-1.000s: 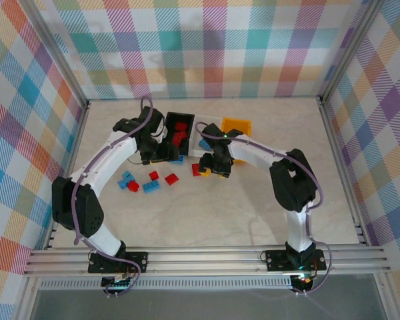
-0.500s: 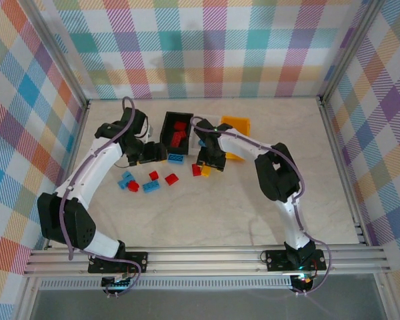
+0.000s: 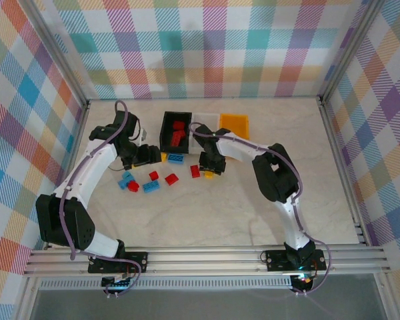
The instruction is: Sort the legos into containers by color
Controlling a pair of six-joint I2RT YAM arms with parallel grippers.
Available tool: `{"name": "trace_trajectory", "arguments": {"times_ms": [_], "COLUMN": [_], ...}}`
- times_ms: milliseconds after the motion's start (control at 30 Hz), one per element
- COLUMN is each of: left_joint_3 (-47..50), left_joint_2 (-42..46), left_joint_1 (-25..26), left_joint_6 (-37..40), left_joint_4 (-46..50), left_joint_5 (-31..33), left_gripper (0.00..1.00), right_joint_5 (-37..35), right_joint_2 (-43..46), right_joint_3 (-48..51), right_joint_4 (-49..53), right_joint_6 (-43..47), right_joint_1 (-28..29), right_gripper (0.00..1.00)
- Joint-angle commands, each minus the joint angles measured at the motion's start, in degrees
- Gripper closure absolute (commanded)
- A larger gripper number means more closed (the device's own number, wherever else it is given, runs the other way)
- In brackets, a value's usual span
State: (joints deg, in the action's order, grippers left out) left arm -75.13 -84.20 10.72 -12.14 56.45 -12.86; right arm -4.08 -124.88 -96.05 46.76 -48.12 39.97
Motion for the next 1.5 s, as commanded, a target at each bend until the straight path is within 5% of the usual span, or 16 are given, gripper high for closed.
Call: {"name": "trace_trajectory", "arguments": {"times_ms": [0,133,333,533,967,1233,1467], "left_joint_3": [0.9,0.7,0.5,0.6,-3.7,-3.1,-1.3], "left_joint_2": [1.0,0.2,-1.5,-6.4,-14.6,-12.9,-10.1], "left_joint_1": [-0.7,-0.7,-0.7,-0.7,-0.7,-0.6,-0.6], "left_joint_6": [0.1,-0.2,-0.3,0.4,-1.1,-2.2,-3.7], "left_joint_4": [-1.8,-2.3,-3.1,-2.9,-3.0,-2.9,-4.3], "left_joint_5": [-1.9,-2.4,-2.7,1.2,1.5,0.5,-1.3], "left_gripper": [0.24,0.24,0.23,0.23,0.23,0.22,0.22], "right_joint_5": [0.3,-0.5,-2.2,-1.7,1.9,2.5,10.6], "right_joint_2": [0.9,4.5,12.6,17.7,1.6,-3.1,10.4], "right_joint_3": [4.4,6.8,6.6,3.3,-14.8,-21.5,-6.0], "right_joint_4": [4.3,3.4,6.4,7.8,5.8,6.5,-3.6], "right_joint_6": [-0.6,0.8,4.2,8.1,17.0,21.2,37.7], "right_joint_1": [0.8,0.8,0.2,-8.0,-17.9,-18.6,-15.0], "right_gripper": [0.65,0.74,0.75,0.75,0.71,0.5,0.36]}}
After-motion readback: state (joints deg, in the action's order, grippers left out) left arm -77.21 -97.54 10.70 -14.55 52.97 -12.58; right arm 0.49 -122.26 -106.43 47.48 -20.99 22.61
